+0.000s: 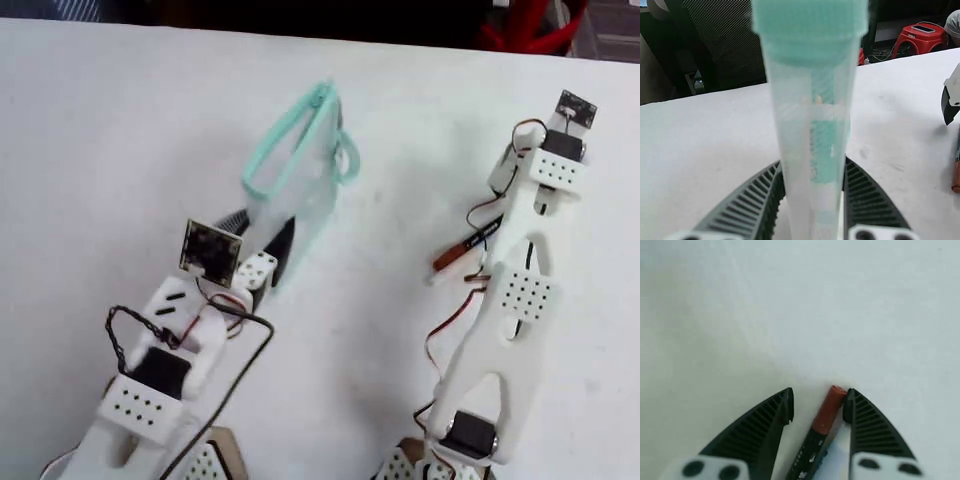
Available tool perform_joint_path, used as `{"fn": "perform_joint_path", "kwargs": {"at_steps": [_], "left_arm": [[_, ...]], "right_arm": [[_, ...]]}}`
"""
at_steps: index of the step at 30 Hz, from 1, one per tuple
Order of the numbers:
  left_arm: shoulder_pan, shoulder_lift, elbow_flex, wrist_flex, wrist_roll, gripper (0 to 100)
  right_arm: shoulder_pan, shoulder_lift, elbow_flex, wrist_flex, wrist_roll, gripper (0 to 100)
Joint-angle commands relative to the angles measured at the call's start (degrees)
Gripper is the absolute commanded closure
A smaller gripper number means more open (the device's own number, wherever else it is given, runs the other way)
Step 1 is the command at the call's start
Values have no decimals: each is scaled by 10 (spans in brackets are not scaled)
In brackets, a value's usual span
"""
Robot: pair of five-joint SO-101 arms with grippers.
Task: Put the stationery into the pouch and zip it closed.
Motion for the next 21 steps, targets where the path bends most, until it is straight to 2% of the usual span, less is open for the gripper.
{"fn": "perform_joint_path", "kwargs": {"at_steps": [1,5,9,15,21], "left_arm": [[0,4,1,-2,-5,821],[0,4,1,-1,-5,821],[0,4,1,-1,-5,821],[0,4,1,-1,-5,820],[0,4,1,-1,-5,820]], "right_arm": [[-12,5,-21,5,0,858],[-8,6,-21,5,1,988],[-12,-3,-31,9,32,984],[-13,-73,-154,121,47,980],[-9,-181,-185,129,49,981]]}}
